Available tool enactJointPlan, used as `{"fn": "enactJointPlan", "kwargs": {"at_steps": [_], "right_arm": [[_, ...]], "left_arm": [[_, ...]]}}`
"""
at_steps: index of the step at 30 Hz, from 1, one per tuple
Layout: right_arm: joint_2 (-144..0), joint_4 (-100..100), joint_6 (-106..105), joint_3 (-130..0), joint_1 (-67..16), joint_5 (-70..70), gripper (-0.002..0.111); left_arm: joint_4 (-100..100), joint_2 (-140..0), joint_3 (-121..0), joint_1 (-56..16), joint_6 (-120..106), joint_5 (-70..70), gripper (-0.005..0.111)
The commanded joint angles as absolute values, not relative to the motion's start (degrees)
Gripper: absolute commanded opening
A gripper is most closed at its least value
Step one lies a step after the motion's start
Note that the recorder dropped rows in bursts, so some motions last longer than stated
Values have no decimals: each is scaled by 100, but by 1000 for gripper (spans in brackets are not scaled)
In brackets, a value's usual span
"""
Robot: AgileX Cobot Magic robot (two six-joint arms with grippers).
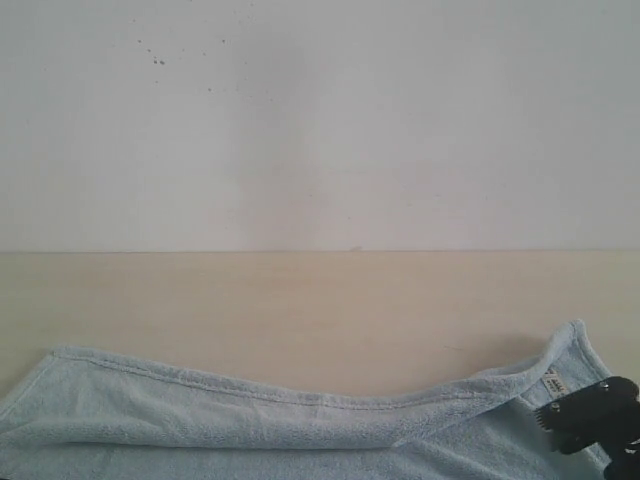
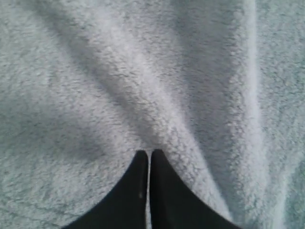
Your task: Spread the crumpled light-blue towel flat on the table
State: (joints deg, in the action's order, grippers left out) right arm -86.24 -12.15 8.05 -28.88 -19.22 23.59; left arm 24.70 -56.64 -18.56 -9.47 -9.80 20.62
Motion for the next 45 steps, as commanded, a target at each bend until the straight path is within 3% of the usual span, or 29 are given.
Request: {"fn": "enactJointPlan", "kwargs": {"at_steps": [1,9,18,27,37,45], "right_arm": [[-8790,-1171,648,-2866,-2374,2196,1],[-9044,-1087,641,-2866,-2765,2521,1],[-9044,-175,-432,-2866,-3202,4090,1],[-8728,526,-837,-2866,-3200,4709,1],[-7019,644,-1191,-2935,-3189,3175,1],[-7429,-253,-38,-3822,-3189,2508,1]], "left_arm": [[2555,-5666,-1834,-990,-998,2099,52],[2565,-5666,-1834,-990,-998,2240,52],[2565,-5666,-1834,-990,-998,2183,52],[2576,-5666,-1834,-990,-998,2227,52],[2613,-5654,-2330,-990,-1101,1514,52],[2451,-6321,-3379,-990,-1404,840,52]]}}
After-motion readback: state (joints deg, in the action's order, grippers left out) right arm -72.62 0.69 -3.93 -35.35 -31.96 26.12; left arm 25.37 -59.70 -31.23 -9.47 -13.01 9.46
